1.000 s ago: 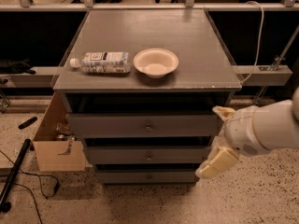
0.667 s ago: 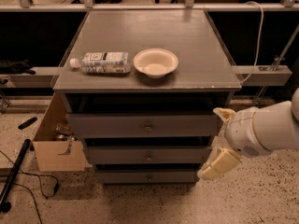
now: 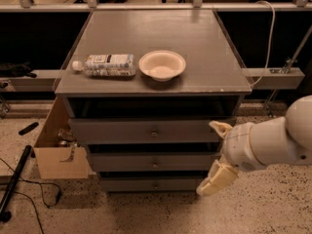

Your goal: Open bottom drawer

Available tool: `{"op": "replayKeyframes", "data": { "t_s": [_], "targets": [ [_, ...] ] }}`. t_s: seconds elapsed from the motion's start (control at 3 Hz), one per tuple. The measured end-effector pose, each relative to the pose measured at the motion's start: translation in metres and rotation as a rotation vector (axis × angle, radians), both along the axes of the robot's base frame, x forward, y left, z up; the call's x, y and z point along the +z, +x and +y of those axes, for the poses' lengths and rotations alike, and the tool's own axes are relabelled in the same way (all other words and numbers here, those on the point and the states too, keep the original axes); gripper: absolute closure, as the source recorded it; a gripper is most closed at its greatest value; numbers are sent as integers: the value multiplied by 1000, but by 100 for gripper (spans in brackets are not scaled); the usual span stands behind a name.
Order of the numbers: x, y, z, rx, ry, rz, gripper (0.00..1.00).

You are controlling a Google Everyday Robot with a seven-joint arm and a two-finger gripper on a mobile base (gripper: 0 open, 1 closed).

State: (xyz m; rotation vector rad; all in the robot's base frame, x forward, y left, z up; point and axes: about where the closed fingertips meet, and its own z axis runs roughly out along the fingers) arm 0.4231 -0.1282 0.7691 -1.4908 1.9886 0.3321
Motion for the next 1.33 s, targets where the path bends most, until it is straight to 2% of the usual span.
{"op": "replayKeyframes", "data": {
  "t_s": [0.33,0.67,1.0,1.33],
  "targets": [
    [-73,12,-3,53,41,34,0],
    [-137,20,-17,72,80,75,0],
    [-205,42,-46,65,52,152,0],
    [-205,42,-46,66,52,152,0]
  ]
}}
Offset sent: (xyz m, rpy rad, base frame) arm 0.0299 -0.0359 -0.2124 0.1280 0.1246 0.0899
